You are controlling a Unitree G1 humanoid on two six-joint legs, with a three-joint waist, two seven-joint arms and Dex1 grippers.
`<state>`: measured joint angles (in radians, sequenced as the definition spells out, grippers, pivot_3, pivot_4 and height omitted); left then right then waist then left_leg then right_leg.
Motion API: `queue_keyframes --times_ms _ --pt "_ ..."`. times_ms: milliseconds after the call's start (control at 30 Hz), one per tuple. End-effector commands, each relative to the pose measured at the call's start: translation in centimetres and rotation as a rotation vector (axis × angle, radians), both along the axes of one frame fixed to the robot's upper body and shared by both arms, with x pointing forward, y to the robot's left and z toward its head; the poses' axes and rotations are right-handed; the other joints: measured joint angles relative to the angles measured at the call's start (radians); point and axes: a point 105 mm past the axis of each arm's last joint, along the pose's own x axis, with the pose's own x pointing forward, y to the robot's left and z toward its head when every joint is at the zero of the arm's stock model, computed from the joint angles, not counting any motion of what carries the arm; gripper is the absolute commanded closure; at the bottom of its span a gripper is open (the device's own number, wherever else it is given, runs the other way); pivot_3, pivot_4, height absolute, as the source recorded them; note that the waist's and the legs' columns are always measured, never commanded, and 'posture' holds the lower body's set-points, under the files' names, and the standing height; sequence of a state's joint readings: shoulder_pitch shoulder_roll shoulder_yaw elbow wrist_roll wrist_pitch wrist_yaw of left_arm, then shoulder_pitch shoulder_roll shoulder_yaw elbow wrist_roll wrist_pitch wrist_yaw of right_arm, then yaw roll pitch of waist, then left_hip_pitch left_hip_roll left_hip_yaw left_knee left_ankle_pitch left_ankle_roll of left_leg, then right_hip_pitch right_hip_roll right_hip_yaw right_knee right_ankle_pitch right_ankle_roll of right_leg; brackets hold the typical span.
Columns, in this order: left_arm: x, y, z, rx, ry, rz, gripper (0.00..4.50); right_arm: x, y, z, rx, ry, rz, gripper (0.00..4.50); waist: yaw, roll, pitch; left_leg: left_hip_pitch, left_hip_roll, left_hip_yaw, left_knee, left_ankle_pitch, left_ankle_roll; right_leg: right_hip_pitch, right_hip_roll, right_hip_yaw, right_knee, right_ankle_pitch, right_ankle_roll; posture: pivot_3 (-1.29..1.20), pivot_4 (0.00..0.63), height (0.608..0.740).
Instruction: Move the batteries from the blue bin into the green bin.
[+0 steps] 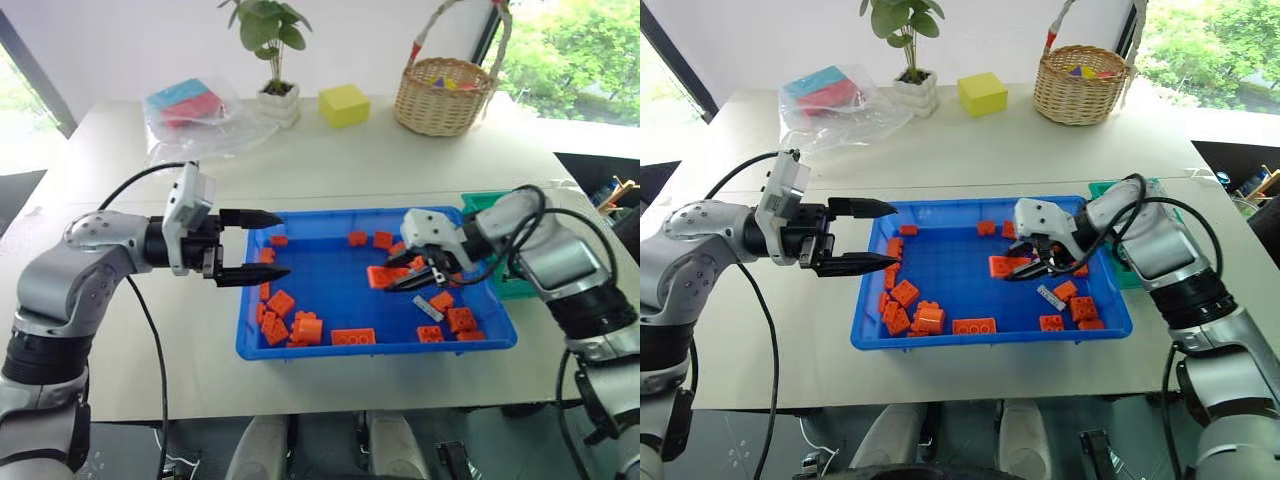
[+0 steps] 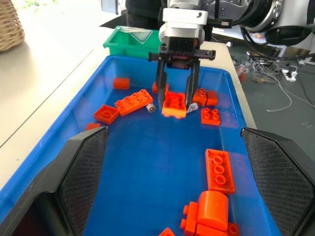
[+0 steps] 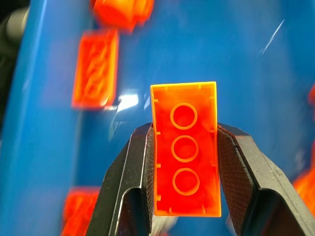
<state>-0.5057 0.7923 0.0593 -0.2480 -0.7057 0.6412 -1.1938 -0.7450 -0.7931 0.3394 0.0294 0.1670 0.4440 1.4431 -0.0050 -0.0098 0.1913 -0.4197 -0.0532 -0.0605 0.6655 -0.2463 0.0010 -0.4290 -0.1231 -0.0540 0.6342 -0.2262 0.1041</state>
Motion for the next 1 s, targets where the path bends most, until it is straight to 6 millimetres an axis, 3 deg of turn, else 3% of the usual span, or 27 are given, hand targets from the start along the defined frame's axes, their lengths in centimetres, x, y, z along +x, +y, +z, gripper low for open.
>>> queue_keyframes --times_ms 33,133,200,300,500,633,1000 --pt "0.1 -0.1 0.8 -0.009 -0.045 -0.001 0.00 0.6 2.4 0.0 0.038 -0.048 -0.032 2.87 0.000 0.000 0.000 0.000 0.000 0.000 0.000 0.000 0.000 0.000 0.000 0.000 0.000 0.000 0.000 0.00 0.150 0.702" --pt "0.1 -0.1 0.8 -0.009 -0.048 0.000 0.00 0.9 3.5 -0.8 0.036 -0.065 -0.070 1.93 -0.003 0.000 0.000 0.000 -0.001 0.000 0.000 0.000 0.000 0.000 0.000 0.000 0.000 0.000 0.000 0.00 0.150 0.702" --pt "0.1 -0.1 0.8 -0.008 -0.049 0.000 0.00 1.3 3.0 -0.9 0.005 -0.092 -0.114 1.04 -0.003 0.000 0.000 0.000 -0.001 0.000 0.000 0.000 0.000 0.000 0.000 0.000 0.000 0.000 0.000 0.00 0.150 0.702" --pt "-0.1 -0.1 0.8 -0.007 -0.048 -0.001 0.00 1.1 1.5 -0.5 -0.027 -0.105 -0.170 1.04 -0.002 0.000 0.000 0.000 -0.001 0.000 0.000 0.000 0.000 0.000 0.000 0.000 0.000 0.000 0.000 0.00 0.150 0.702" --pt "-0.3 0.0 0.6 -0.005 -0.040 0.001 0.00 -1.6 -1.4 0.7 -0.047 -0.077 -0.355 1.04 -0.005 0.000 0.000 0.000 -0.001 0.000 0.000 0.000 0.000 0.000 0.000 0.000 0.000 0.000 0.001 0.00 0.150 0.702" --pt "-0.2 -0.2 0.4 -0.005 -0.031 -0.011 0.00 -3.3 -2.4 -0.1 -0.069 -0.048 -0.448 1.04 -0.004 0.000 0.000 0.000 0.000 0.000 0.000 0.000 0.000 0.000 0.000 0.000 0.000 0.000 0.001 0.00 0.150 0.702" --pt "0.7 -1.0 0.8 -0.011 -0.041 -0.060 0.00 -3.4 -5.4 -3.1 -0.102 -0.024 -0.704 1.04 0.013 -0.001 0.000 0.000 -0.001 0.001 0.000 0.000 0.000 0.000 -0.001 0.000 0.000 0.000 0.000 0.00 0.150 0.702"
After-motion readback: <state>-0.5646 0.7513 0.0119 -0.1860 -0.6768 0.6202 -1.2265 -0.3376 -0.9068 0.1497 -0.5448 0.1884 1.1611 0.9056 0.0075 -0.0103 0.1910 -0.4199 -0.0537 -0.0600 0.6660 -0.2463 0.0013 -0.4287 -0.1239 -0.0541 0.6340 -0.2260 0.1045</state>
